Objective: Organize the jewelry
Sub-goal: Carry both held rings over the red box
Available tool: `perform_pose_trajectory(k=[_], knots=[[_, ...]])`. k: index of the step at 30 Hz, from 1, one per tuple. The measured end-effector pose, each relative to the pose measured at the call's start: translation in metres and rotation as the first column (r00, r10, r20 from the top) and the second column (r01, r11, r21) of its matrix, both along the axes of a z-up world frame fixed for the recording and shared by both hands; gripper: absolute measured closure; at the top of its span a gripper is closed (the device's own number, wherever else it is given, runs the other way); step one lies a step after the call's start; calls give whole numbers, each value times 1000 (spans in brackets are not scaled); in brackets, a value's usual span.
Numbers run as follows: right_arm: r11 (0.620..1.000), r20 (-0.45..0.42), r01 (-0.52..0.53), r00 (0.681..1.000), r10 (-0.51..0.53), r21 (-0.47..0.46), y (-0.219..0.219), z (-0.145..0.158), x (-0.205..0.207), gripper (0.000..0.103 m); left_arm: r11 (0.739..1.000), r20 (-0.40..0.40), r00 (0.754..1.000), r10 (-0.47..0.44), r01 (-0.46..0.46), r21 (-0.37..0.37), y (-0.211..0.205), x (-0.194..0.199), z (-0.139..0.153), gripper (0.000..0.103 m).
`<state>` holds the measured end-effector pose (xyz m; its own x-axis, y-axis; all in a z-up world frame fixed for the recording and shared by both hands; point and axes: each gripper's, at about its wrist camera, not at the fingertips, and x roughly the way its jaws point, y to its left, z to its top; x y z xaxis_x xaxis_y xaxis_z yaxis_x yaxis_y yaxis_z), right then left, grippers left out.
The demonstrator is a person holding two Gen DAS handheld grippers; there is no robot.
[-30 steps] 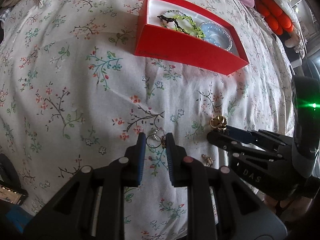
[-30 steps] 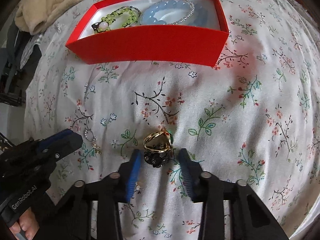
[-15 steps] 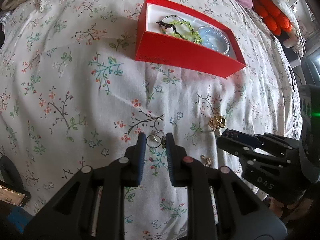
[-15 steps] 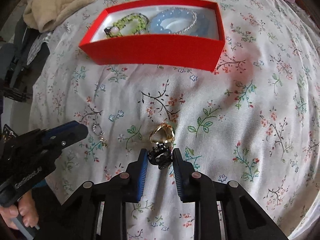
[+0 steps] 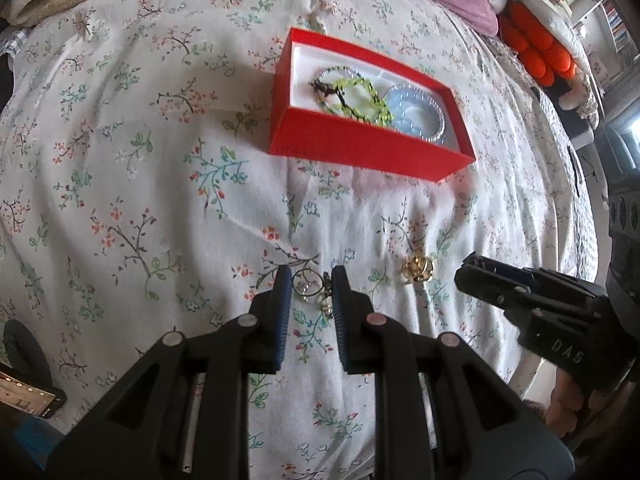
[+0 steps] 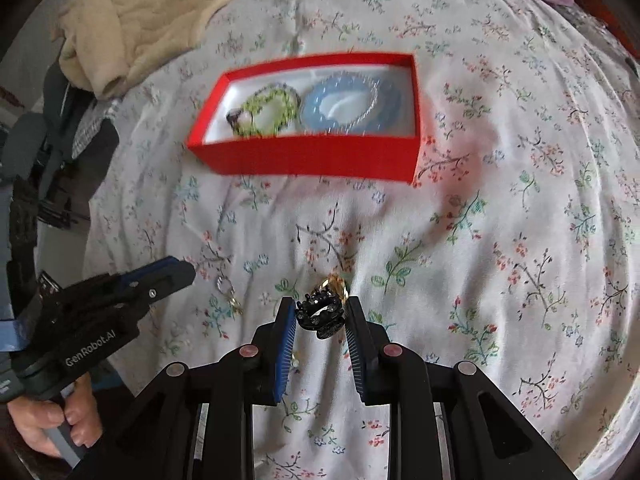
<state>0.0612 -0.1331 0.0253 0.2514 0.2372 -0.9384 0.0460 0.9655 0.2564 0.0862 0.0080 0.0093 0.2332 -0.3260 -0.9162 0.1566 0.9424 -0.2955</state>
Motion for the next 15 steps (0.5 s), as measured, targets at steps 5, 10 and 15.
perform_pose_trajectory(k=[5, 10, 15], knots=[[998, 34, 47, 998, -48, 31, -13, 12, 6, 78, 999, 17, 999, 35, -34, -27, 9, 10, 8, 81], [994, 54, 87, 994, -90, 59, -22, 20, 17, 78, 996, 33, 997, 69, -67, -54, 12, 22, 12, 81], [989, 70, 124, 989, -130, 84, -24, 24, 31, 78, 993, 61, 994, 91, -86, -85, 7, 37, 19, 81]])
